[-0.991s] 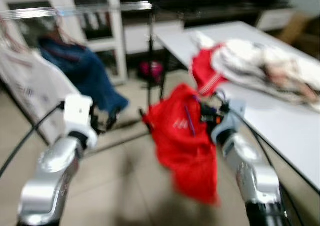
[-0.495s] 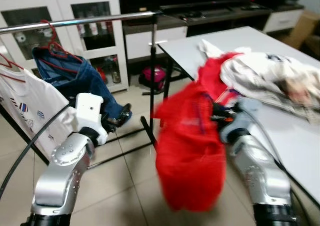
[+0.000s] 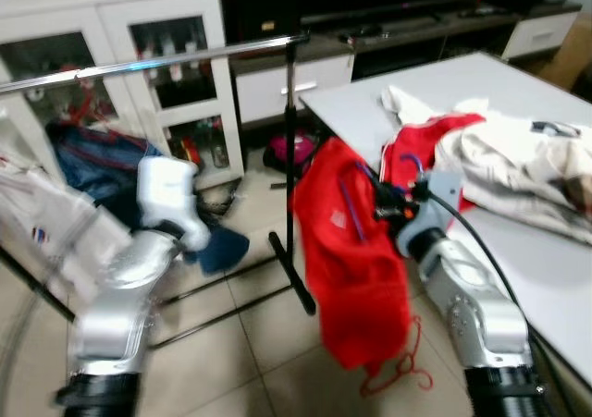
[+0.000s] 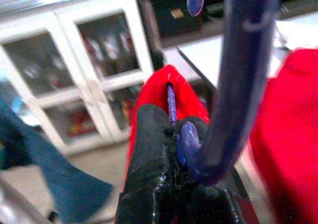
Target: Hang hanger
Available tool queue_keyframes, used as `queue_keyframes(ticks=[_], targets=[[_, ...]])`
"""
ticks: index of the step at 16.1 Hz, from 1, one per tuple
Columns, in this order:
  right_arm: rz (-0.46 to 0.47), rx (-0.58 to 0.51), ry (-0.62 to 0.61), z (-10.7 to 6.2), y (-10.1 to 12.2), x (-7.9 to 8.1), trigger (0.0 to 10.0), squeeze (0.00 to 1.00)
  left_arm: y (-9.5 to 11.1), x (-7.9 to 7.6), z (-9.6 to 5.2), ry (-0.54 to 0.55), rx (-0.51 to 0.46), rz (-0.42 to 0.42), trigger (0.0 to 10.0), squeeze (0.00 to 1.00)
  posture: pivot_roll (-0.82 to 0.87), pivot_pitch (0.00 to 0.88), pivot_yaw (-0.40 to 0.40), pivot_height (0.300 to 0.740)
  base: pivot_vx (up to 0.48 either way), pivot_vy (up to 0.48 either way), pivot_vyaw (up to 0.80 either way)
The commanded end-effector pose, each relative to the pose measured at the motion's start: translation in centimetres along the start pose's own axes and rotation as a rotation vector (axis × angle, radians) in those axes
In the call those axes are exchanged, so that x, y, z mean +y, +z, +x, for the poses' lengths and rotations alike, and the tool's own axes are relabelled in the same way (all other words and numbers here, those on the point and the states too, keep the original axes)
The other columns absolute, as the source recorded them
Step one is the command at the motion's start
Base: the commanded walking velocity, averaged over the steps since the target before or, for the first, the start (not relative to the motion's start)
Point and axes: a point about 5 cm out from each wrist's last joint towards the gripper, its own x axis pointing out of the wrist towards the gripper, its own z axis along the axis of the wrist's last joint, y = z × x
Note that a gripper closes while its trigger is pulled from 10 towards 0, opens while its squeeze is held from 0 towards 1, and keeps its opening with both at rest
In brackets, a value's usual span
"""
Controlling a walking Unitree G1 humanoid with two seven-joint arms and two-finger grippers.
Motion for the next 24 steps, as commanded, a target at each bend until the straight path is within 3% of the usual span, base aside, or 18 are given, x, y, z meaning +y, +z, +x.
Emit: queue_keyframes(ticks=[1,3,5,8,10,12,17,19,22,24], targets=[[-0.011,-0.050,0.024,0.5,1.2,0.8,10.0,0.00,0.1,0.8,-0.4,0.024,0.009,0.033,10.0,0.00,-0.09,0.000,0.010,0.740,0.480,0.000,0.00],[0.017,-0.044,0.068,0.0,1.4,0.9,10.0,0.00,-0.5,0.5,-1.3,0.031,0.035,0.047,10.0,0.00,-0.08,0.000,-0.001,0.740,0.480,0.000,0.00],[-0.041,-0.031,0.087,-0.1,1.3,1.2,10.0,0.00,-0.9,0.0,-1.9,0.014,0.050,0.060,10.0,0.00,-0.08,0.000,-0.011,0.740,0.480,0.000,0.80],[-0.004,-0.041,0.080,0.1,1.4,1.2,10.0,0.00,-1.0,-0.8,-2.3,-0.023,0.066,0.076,10.0,0.00,-0.07,0.000,-0.006,0.740,0.480,0.000,0.53],[0.000,-0.042,0.091,-0.2,1.3,1.3,10.0,0.00,-0.8,-0.5,-2.6,-0.030,0.071,0.104,10.0,0.00,-0.07,0.000,0.002,0.740,0.480,0.000,0.00],[-0.067,-0.035,0.147,-0.5,1.1,2.2,10.0,0.00,-0.6,-0.1,-2.8,-0.034,0.074,0.139,10.0,0.00,-0.06,0.000,-0.002,0.740,0.480,0.000,0.00],[-0.094,-0.081,0.162,-0.7,1.5,2.7,10.0,0.00,-0.1,-0.2,-2.7,-0.033,0.052,0.136,10.0,0.00,-0.04,0.000,-0.030,0.740,0.469,0.000,0.64],[-0.091,-0.208,0.145,-1.2,3.1,2.1,10.0,0.00,0.7,-1.6,-3.2,-0.144,-0.002,0.121,10.0,0.00,-0.02,0.000,-0.052,0.740,0.000,0.000,0.00],[-0.107,-0.236,0.151,-1.4,3.2,2.0,10.0,0.00,0.6,-2.9,-4.0,-0.255,-0.002,0.099,10.0,0.00,-0.02,0.000,-0.063,0.740,0.000,0.000,0.00],[-0.086,-0.260,0.145,-0.9,3.6,2.1,10.0,0.00,-0.3,-3.7,-5.0,-0.340,0.059,0.103,10.0,0.00,-0.01,0.000,-0.075,0.740,0.000,0.000,0.00]])
